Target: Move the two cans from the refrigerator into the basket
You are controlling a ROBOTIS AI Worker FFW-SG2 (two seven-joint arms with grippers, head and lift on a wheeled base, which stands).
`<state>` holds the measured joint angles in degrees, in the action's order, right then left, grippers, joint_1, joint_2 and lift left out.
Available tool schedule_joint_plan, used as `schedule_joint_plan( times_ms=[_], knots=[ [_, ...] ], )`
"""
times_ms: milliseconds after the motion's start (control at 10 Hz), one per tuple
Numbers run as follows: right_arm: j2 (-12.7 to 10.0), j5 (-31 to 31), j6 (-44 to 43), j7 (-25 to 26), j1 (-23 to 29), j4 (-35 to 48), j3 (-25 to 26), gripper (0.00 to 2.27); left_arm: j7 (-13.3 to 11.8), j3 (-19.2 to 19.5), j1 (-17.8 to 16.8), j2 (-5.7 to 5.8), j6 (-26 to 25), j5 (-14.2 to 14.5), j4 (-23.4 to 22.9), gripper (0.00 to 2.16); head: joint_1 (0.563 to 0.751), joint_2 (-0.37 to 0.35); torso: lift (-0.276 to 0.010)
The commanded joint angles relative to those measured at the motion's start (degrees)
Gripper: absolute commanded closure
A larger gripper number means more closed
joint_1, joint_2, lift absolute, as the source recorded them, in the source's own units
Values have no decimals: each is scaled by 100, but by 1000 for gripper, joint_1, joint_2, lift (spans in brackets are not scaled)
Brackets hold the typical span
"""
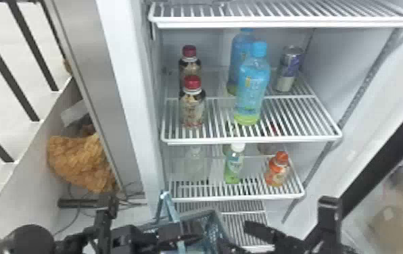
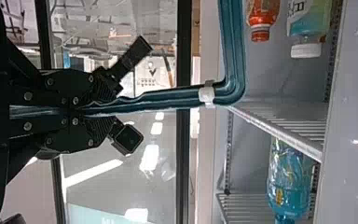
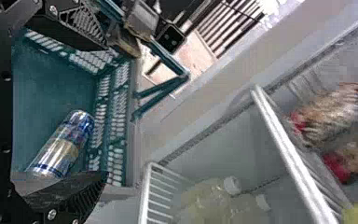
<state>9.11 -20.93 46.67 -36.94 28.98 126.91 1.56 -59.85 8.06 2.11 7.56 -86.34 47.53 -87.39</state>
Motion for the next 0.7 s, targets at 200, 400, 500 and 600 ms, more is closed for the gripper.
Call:
schedule_joint_plan(
  times_ms=[200,400,500,600],
  knots=[
    [-234,345,-533,292,477,745,815,113,-1,29,42,9,0,0,0,1191,695,-128,-25],
    [-322,379,-1151,512,604,942,918,113,-1,51,70,9,0,0,0,1191,695,-177,-25],
    [-366,391,-1517,670,674,998,952,114,-1,40,70,9,0,0,0,1190,695,-194,-25],
    [-419,402,-1841,863,730,1026,998,114,-1,51,84,9,0,0,0,1190,695,-206,-25]
  ],
)
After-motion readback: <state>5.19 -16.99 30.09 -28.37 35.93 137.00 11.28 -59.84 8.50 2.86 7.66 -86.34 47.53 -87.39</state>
